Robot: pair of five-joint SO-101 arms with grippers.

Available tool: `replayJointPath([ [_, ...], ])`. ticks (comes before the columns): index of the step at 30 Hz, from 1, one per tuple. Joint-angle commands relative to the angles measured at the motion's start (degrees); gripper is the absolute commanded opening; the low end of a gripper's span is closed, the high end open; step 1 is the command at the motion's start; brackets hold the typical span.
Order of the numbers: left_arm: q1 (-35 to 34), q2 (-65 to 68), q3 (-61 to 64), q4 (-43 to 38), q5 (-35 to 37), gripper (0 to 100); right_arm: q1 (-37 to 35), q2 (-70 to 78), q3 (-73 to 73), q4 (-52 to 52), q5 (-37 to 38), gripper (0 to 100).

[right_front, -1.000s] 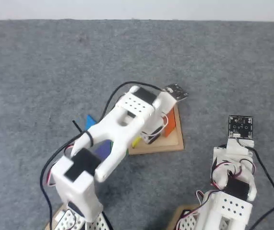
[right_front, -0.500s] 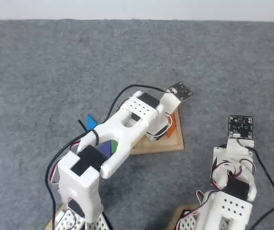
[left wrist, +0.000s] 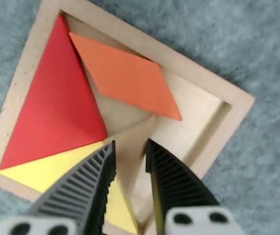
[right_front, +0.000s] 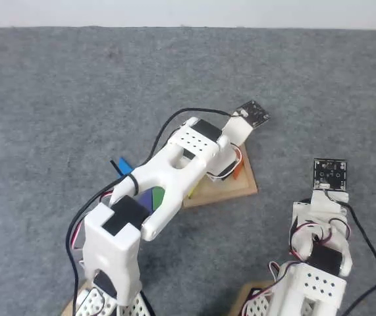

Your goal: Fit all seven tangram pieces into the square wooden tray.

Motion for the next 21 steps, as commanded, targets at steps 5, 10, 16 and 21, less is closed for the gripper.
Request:
replayJointPath([
  [5,-0.4,-1.3,-2.9,4.5,0.5,10,-0.3,-0.9,-1.8,-0.7,0.8,2.3],
  [10,-1.0,-1.3,-2.9,5.2,0.5,10,-0.3,-0.9,-1.8,-0.7,0.8,2.3],
  [16,-7.0,-5.9,-4.9,4.9,0.7,9,-0.3,-0.9,-1.8,-0.7,0.8,2.3],
  [21,-7.6,-11.1,-0.8,4.7,0.2,10,-0.3,-0.9,-1.8,-0.8,0.8,2.3],
])
